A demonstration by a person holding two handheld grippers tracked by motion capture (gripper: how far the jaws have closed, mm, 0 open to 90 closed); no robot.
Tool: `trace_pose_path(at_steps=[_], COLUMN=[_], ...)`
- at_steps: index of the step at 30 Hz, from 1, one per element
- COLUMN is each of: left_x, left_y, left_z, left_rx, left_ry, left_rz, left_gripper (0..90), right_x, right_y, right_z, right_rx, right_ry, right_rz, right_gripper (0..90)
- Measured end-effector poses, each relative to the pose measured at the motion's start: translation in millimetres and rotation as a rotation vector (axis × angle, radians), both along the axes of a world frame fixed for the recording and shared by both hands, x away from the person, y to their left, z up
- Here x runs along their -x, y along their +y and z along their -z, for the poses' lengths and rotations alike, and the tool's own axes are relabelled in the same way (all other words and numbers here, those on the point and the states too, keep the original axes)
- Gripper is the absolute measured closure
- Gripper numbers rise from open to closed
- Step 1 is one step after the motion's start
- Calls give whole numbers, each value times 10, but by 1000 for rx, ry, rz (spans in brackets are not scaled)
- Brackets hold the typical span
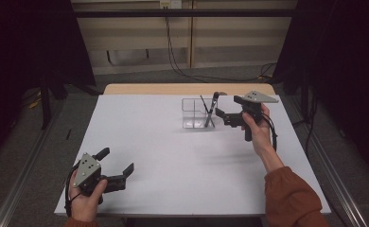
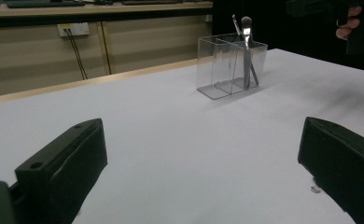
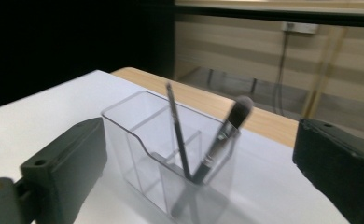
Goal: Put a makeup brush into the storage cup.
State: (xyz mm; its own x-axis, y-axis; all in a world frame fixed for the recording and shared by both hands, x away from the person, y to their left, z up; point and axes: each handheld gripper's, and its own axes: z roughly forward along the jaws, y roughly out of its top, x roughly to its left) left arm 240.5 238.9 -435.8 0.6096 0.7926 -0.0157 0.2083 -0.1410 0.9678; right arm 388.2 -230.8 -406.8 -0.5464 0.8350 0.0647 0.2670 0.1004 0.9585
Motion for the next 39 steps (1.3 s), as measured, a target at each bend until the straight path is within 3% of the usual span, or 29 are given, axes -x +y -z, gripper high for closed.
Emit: trace_pose_path(at_steps=[2,22,39], left_x=[3,17,11], left_y=[4,20,18], left_z=[-2,-18,-19], left_rx=[-3,1,4], left_ry=[-2,-6,-4], left_rz=[-1,-11,-9], left_gripper=[12,13,13], right_x=[43,522,982], right_y=[-19,-255,-411], right_z=[16,21,227], right_rx=[26,-2,6], right_ry=[0,-6,0], right_rz=[5,10,36], right_gripper=[52,35,37])
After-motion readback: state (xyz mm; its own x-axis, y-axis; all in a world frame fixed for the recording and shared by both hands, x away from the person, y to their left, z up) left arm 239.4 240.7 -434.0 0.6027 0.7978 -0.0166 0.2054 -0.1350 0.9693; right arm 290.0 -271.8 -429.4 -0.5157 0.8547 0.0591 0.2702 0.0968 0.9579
